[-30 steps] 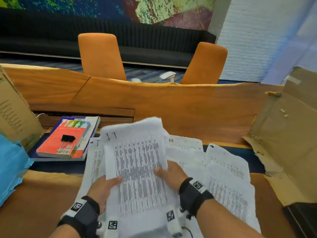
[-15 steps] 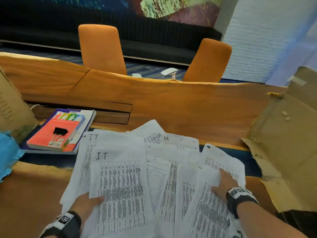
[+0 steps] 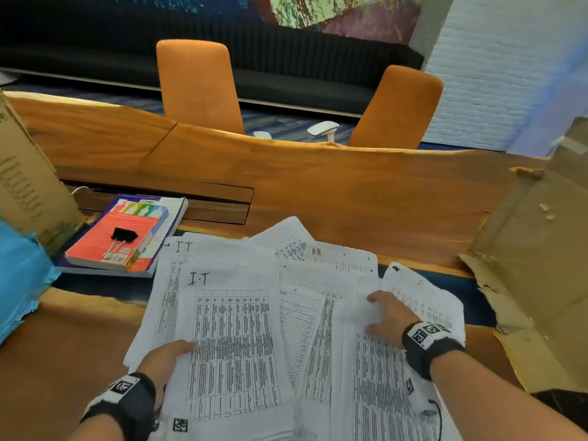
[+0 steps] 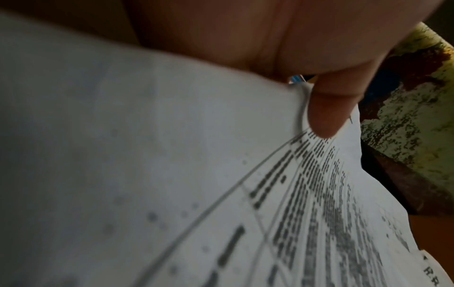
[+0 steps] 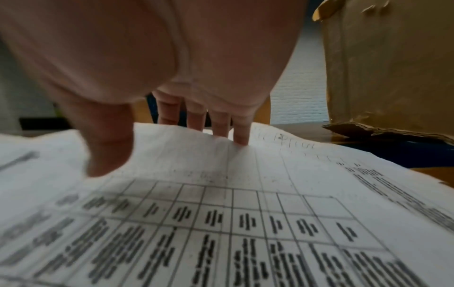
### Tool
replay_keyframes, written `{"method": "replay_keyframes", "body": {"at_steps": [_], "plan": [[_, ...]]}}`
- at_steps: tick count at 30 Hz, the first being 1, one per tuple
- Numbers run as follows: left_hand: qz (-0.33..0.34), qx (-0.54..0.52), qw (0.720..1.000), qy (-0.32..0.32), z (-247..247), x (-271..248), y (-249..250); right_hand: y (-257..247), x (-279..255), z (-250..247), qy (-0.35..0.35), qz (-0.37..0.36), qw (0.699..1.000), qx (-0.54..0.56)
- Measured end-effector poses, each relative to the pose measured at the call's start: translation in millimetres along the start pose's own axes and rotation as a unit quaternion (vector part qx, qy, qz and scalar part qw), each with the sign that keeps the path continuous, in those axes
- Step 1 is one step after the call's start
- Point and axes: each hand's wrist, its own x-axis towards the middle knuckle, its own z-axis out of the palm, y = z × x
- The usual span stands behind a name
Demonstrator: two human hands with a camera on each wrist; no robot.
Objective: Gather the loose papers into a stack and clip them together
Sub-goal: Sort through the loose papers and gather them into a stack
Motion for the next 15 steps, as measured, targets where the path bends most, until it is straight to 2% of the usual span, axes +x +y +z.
{"method": "replay_keyframes", "body": {"at_steps": [3, 5, 7, 11, 13, 15], "plan": [[-0.025, 0.023, 0.999, -0.007, -2.1, 1.1, 1.1, -6.6, 0.1, 17.9, -0.025, 0.025, 0.991, -0.129], [-0.011, 0.028, 0.999, -0.013, -1.7, -3.2, 3.8, -10.4, 0.3, 19.4, -0.014, 0.025, 0.975, -0.222], [0.016, 0.045, 0.999, -0.025, -0.2, -8.4, 8.1, -17.5, -1.9, 12.8, -0.02, 0.009, 0.966, -0.256], [0.074, 0.014, 0.996, -0.045, -11.3, -18.3, 12.8, -33.9, -16.8, -12.1, -0.074, -0.007, 0.989, -0.125], [0.081, -0.021, 0.995, -0.044, -27.4, -22.4, 14.3, -49.3, -28.5, -37.5, -0.107, -0.009, 0.99, -0.096], [0.074, -0.067, 0.994, -0.038, -49.4, -18.9, 12.4, -68.4, -34.5, -65.1, -0.108, -0.009, 0.991, -0.081]]}}
